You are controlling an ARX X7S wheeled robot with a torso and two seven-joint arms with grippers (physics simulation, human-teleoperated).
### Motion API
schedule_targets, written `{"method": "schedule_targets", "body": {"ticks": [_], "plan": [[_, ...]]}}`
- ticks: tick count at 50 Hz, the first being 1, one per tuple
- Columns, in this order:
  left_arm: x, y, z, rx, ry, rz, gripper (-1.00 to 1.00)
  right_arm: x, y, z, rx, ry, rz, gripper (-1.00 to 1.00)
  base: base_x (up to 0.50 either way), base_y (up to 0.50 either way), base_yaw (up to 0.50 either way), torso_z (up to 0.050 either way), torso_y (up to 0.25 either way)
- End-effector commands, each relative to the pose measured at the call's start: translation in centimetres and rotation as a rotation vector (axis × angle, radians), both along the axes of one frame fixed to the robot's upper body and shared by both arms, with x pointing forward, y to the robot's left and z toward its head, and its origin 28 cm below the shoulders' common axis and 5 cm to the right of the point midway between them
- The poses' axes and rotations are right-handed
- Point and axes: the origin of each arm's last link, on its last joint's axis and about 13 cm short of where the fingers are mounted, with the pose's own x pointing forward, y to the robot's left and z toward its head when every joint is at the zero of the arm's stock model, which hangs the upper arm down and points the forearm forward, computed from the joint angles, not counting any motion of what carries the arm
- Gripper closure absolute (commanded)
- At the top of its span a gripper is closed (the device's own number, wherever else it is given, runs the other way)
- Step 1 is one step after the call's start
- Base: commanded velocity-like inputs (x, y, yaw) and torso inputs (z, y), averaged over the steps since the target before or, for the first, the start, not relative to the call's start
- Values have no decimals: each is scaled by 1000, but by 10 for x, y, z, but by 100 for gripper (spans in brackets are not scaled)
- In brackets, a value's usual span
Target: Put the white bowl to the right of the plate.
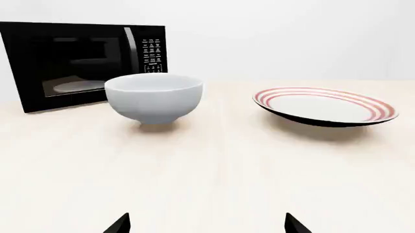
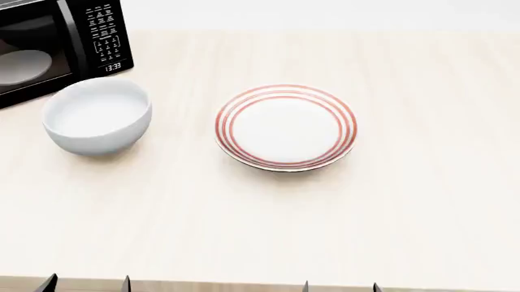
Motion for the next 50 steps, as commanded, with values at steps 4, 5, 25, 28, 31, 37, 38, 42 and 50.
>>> {"method": "schedule_targets", "body": {"ticks": [4, 5, 25, 28, 31, 37, 38, 42, 50], "plan": [[-1, 0, 8, 10, 1, -8, -100, -1, -1, 6, -2, -10, 7, -100, 0, 0, 0, 0, 0], [-1, 0, 14, 12, 5, -12, -100, 0, -1, 12, 0, -15, 17, -100, 0, 0, 0, 0, 0], [-9, 7, 113, 40, -132, -25, -100, -8, -8, 136, -34, -237, 14, -100, 0, 0, 0, 0, 0], [-10, 7, 119, 47, -142, -23, -100, -9, -9, 144, -39, -253, 7, -100, 0, 0, 0, 0, 0], [-13, 6, 125, 50, -156, -28, -100, -8, -9, 147, -46, -258, -10, -100, 0, 0, 0, 0, 0], [-13, 5, 126, 52, -159, -37, -100, -9, -10, 149, -15, -270, 12, -100, 124, 143, 0, 0, 0], [-13, 6, 125, 50, -157, -35, -100, -9, -11, 148, -10, -266, 9, -100, 324, 449, 0, 0, 0], [-13, 6, 126, 50, -160, -30, -100, -9, -11, 148, 6, -262, 16, -100, 329, 451, 0, 0, 0], [-15, 5, 125, 56, -164, -31, -100, -10, -11, 148, 31, -262, 31, -100, 379, 424, 0, 0, 0]]}}
